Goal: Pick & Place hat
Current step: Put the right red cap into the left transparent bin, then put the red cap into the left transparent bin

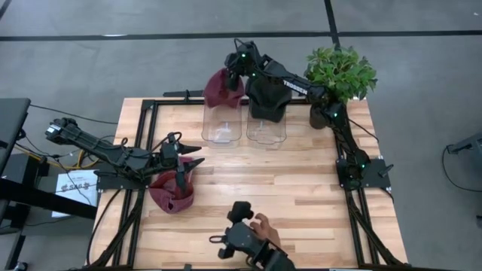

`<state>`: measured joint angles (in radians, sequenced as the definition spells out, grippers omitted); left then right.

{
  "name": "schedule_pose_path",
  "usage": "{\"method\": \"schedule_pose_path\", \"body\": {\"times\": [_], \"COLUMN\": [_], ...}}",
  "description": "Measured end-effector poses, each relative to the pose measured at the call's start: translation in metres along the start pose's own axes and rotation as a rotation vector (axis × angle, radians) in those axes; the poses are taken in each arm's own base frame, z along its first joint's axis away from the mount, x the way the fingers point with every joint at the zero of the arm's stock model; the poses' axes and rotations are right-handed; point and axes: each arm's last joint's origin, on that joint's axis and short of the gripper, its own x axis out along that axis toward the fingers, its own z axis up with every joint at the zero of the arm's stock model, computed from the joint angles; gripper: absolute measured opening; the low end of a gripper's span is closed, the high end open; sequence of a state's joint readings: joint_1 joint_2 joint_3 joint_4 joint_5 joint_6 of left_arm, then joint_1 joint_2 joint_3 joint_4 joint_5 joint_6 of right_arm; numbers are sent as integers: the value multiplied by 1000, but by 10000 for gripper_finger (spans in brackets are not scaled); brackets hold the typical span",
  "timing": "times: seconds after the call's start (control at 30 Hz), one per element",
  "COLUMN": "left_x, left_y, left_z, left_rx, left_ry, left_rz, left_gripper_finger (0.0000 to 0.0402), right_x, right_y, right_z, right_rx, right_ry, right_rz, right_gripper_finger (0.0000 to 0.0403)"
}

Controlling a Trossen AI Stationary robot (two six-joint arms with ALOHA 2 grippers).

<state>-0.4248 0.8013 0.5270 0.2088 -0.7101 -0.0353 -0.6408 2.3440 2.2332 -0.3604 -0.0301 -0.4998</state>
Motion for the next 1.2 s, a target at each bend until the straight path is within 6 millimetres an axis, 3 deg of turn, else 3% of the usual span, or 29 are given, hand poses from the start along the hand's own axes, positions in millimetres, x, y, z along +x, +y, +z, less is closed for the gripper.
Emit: {"method": "schedule_pose_path", "body": {"times": [0.17,0.33,0.8,1.2], "left_x": [0,0,0,0], "left_y": [0,0,0,0], "left_z": [0,0,0,-1], "left_rx": [0,0,6,19], "left_ry": [0,0,3,8], "left_rz": [0,0,0,1], "left_gripper_finger": [187,187,187,187], "right_x": [4,8,8,-14], "right_y": [-8,-8,11,5], "right_z": [-15,-27,-14,-6], "right_rx": [25,49,-62,-86], "right_ry": [58,73,44,106], "right_rz": [-54,3,17,26], "right_gripper_finger": [195,192,200,200]}}
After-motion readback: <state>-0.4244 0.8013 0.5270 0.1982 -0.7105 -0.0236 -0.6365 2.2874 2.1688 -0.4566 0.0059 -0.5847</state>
